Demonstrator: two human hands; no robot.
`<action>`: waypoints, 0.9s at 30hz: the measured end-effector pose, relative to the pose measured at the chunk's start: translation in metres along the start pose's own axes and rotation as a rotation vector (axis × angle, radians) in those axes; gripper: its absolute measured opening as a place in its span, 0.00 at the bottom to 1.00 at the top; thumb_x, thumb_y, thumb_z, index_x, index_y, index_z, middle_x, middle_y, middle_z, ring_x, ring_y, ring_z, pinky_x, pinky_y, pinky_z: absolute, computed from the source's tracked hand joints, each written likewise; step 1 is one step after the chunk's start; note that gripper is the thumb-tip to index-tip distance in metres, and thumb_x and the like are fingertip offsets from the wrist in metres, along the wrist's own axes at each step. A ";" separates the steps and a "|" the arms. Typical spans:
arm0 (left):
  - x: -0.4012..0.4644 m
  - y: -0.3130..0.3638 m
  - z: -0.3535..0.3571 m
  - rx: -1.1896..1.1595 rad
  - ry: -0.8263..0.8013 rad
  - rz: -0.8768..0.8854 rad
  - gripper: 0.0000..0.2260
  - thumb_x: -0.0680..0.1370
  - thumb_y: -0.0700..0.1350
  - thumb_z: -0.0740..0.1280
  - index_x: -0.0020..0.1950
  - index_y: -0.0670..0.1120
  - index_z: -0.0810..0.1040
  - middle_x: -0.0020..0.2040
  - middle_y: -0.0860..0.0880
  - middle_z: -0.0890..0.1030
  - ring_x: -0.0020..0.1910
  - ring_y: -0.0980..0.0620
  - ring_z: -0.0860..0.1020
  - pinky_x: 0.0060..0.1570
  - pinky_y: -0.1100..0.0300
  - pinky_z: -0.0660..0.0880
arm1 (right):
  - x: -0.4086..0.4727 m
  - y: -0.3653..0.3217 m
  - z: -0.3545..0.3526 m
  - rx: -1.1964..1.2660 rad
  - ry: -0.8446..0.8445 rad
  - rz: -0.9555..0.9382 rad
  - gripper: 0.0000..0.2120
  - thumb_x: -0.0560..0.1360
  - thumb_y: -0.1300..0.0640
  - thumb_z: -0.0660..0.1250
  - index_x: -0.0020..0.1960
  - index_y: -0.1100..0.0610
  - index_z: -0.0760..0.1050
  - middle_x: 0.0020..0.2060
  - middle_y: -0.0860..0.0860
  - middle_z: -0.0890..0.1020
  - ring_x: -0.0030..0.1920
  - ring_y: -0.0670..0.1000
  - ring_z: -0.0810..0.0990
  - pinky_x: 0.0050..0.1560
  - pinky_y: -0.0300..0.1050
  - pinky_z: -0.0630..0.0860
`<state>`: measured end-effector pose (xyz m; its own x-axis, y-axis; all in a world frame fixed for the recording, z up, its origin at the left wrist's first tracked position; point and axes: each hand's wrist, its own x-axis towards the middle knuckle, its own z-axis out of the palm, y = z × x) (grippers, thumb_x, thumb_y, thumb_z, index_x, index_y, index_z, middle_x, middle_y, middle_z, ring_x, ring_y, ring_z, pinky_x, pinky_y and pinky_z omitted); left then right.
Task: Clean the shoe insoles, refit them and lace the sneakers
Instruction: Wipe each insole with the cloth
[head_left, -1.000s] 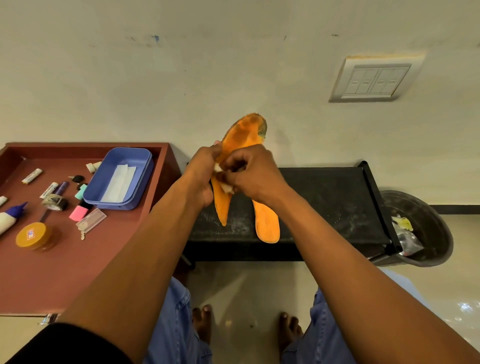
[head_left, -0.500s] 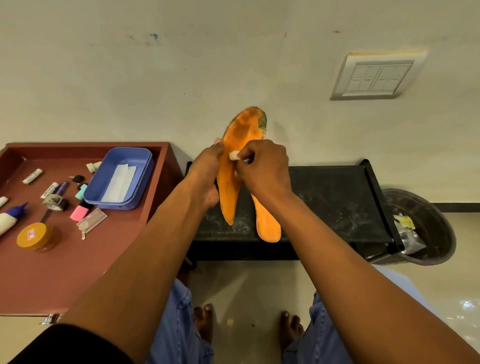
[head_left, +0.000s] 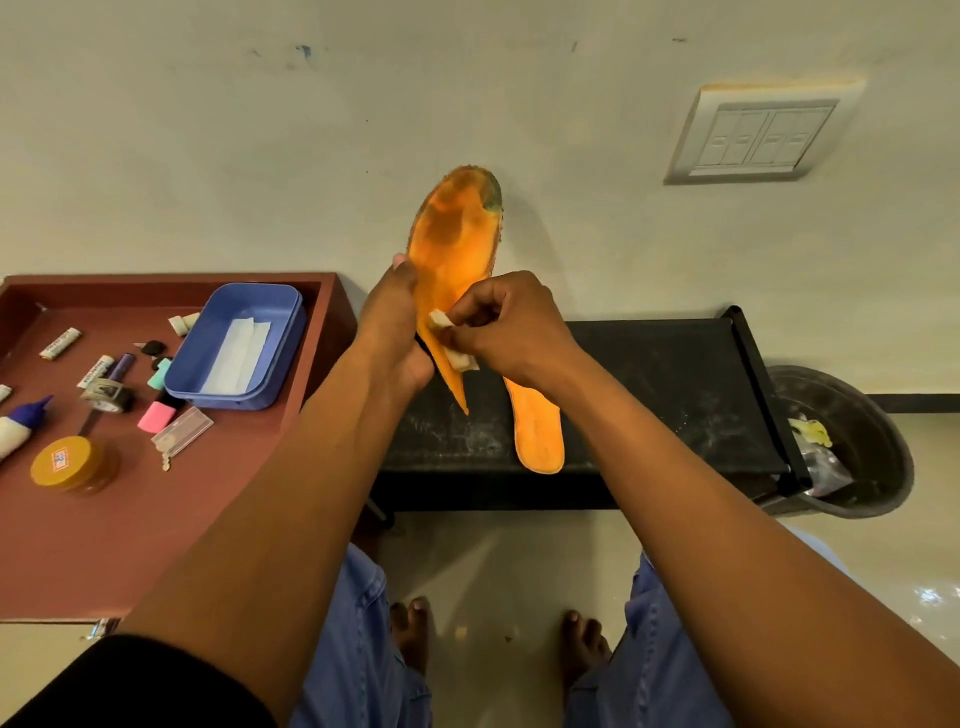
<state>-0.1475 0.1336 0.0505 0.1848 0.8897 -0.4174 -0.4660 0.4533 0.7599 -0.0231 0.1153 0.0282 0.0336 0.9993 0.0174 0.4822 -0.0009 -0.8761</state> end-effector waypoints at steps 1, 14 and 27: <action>0.003 0.003 -0.003 -0.033 0.010 0.013 0.20 0.88 0.55 0.51 0.59 0.43 0.76 0.41 0.41 0.87 0.38 0.45 0.87 0.41 0.50 0.85 | -0.001 -0.002 0.000 0.045 -0.036 0.003 0.06 0.70 0.54 0.80 0.44 0.54 0.86 0.39 0.48 0.86 0.41 0.48 0.84 0.43 0.49 0.84; 0.024 0.015 -0.032 -0.435 0.014 0.000 0.22 0.85 0.59 0.56 0.60 0.41 0.74 0.50 0.40 0.85 0.42 0.46 0.82 0.47 0.54 0.78 | -0.014 -0.016 -0.012 0.352 -0.270 -0.082 0.09 0.72 0.62 0.78 0.51 0.63 0.85 0.43 0.56 0.87 0.40 0.52 0.84 0.34 0.40 0.78; 0.035 0.010 -0.039 -0.385 0.098 0.062 0.23 0.84 0.60 0.54 0.69 0.45 0.73 0.47 0.44 0.84 0.35 0.50 0.84 0.37 0.58 0.82 | -0.016 -0.016 -0.012 0.343 -0.298 -0.022 0.08 0.72 0.63 0.78 0.50 0.64 0.85 0.42 0.58 0.87 0.40 0.54 0.86 0.36 0.43 0.80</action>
<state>-0.1796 0.1673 0.0234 0.0714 0.8971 -0.4360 -0.7675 0.3286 0.5504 -0.0209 0.0992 0.0472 -0.2510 0.9663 -0.0579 0.1606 -0.0174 -0.9869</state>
